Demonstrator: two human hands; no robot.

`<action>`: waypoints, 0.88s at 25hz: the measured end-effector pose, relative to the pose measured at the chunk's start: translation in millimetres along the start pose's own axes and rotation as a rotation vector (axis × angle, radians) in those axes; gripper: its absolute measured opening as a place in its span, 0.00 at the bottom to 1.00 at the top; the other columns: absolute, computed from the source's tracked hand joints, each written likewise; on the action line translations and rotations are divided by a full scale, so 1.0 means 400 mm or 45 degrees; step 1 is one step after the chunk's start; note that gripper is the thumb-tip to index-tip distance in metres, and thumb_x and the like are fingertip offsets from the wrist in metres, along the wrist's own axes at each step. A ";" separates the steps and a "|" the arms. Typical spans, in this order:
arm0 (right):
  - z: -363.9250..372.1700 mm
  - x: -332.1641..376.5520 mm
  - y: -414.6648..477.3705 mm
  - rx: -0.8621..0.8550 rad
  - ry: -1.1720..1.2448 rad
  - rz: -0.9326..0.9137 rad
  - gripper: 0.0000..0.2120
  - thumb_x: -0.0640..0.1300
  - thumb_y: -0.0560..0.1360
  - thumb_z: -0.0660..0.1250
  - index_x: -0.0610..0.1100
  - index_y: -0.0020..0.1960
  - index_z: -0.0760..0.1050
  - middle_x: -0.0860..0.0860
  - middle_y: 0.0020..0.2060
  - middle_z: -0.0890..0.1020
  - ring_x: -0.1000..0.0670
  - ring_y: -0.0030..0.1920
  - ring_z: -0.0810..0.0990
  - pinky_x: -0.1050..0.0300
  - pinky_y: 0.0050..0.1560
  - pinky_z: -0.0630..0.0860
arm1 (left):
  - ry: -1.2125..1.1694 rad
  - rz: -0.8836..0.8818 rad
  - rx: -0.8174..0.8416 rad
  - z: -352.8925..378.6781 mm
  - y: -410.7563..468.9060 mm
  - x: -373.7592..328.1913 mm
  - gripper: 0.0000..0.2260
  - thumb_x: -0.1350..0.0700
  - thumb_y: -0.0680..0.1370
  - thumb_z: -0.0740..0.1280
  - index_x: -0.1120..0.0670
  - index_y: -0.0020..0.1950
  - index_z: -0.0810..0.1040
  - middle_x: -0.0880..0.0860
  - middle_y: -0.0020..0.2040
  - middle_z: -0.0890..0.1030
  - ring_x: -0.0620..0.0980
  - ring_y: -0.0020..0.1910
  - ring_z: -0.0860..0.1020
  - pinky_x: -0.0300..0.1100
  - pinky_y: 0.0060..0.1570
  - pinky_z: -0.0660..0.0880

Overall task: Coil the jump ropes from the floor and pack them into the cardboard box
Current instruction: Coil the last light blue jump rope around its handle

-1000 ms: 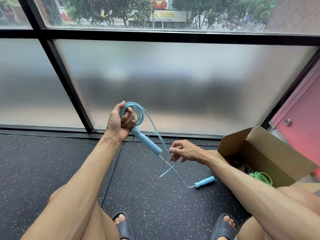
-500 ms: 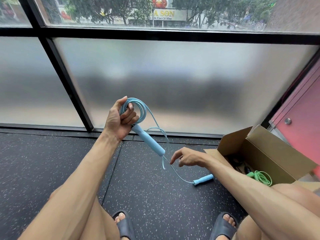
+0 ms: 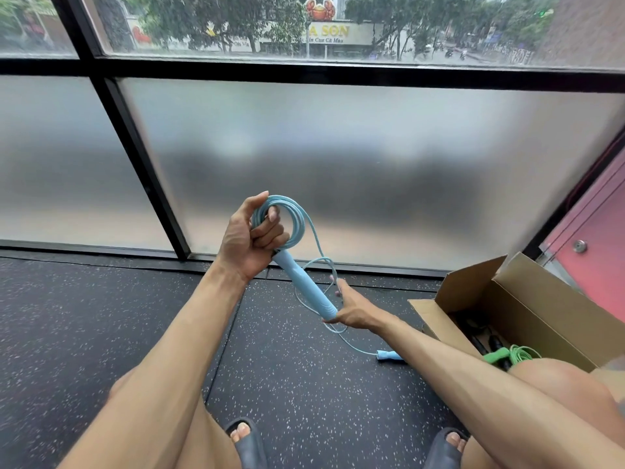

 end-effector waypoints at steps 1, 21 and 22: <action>0.017 -0.002 0.009 0.047 0.001 -0.005 0.41 0.44 0.66 0.80 0.42 0.74 0.64 0.45 0.66 0.75 0.46 0.67 0.73 0.53 0.67 0.69 | 0.003 -0.006 0.014 0.005 -0.001 0.001 0.21 0.50 0.80 0.59 0.56 0.28 0.73 0.45 0.18 0.55 0.45 0.20 0.48 0.38 0.25 0.49; 0.049 -0.032 -0.103 0.485 0.503 0.256 0.38 0.75 0.73 0.54 0.44 0.67 0.70 0.40 0.42 0.85 0.51 0.33 0.75 0.60 0.32 0.64 | -0.293 0.425 -1.240 -0.450 -0.119 -0.151 0.17 0.57 0.79 0.56 0.57 0.30 0.66 0.47 0.17 0.56 0.45 0.15 0.54 0.32 0.18 0.52; 0.022 -0.048 -0.097 0.409 0.555 0.240 0.37 0.73 0.74 0.55 0.42 0.65 0.73 0.43 0.37 0.83 0.52 0.31 0.72 0.61 0.30 0.63 | -0.267 0.421 -1.349 -0.477 -0.140 -0.148 0.16 0.58 0.79 0.56 0.57 0.30 0.67 0.47 0.16 0.57 0.46 0.15 0.55 0.32 0.19 0.53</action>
Point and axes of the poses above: each hand's wrist, its own y-axis towards the middle knuckle, its own z-axis out of the palm, x = y × z, the point moved 10 cm from there along y, towards the middle knuckle
